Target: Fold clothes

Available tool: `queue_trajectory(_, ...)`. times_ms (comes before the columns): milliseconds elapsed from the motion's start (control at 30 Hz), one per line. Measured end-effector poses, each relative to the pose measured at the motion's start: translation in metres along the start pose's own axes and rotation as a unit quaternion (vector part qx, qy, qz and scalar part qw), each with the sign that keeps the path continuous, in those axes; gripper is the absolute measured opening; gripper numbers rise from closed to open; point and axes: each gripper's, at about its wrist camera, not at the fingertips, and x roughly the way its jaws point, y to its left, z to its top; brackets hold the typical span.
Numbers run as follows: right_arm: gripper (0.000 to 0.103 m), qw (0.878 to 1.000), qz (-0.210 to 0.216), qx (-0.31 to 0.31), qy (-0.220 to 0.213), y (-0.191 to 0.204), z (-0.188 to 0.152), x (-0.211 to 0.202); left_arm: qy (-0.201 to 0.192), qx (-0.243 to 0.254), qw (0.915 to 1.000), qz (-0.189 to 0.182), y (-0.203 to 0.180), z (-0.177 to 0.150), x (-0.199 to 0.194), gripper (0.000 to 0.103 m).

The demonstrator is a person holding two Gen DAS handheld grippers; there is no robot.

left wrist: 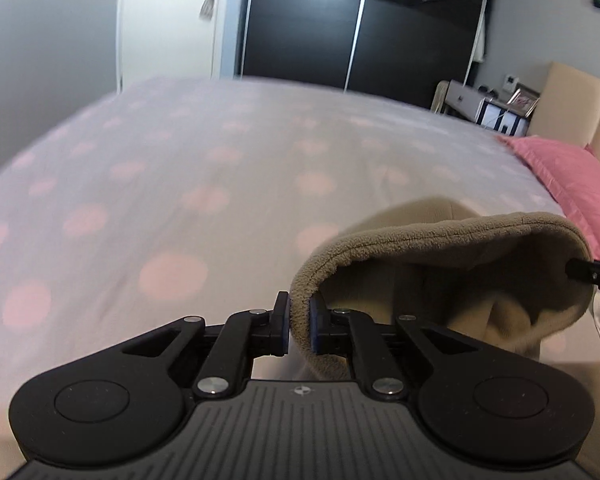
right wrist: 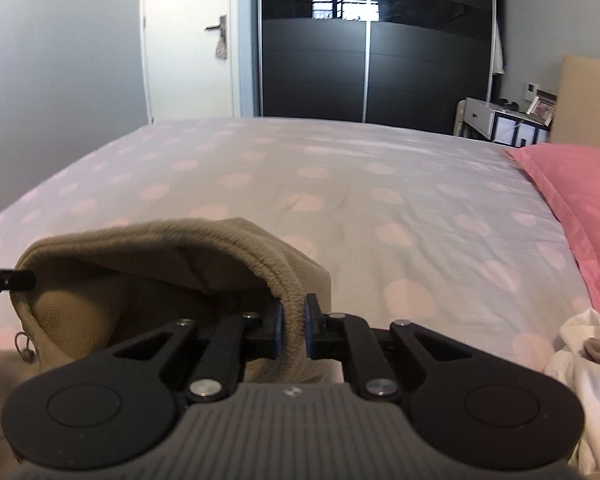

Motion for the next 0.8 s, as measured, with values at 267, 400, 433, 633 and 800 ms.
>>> queue_trajectory(267, 0.058, 0.998, -0.013, 0.062, 0.004, -0.013, -0.008, -0.002, -0.009, 0.001, 0.9982, -0.059, 0.019, 0.010, -0.003, 0.037)
queue_trajectory(400, 0.059, 0.990, 0.011, 0.139, -0.003, -0.055, -0.018, -0.015, -0.014, 0.002, 0.9960, -0.088, 0.029, 0.015, -0.005, 0.053)
queue_trajectory(433, 0.059, 0.987, 0.010, 0.160, -0.002, -0.066, -0.022, -0.016, -0.015, 0.002, 0.9954, -0.095, 0.032, 0.016, -0.005, 0.053)
queue_trajectory(633, 0.056, 0.947, 0.021, 0.317, 0.055, -0.118, -0.041, 0.024, 0.012, -0.067, 0.9931, -0.096, 0.056, 0.033, 0.032, 0.052)
queue_trajectory(800, 0.062, 0.926, 0.069, 0.362, 0.081, -0.117, -0.036, 0.064, 0.055, -0.128, 0.9829, -0.121, 0.053, 0.041, 0.076, 0.052)
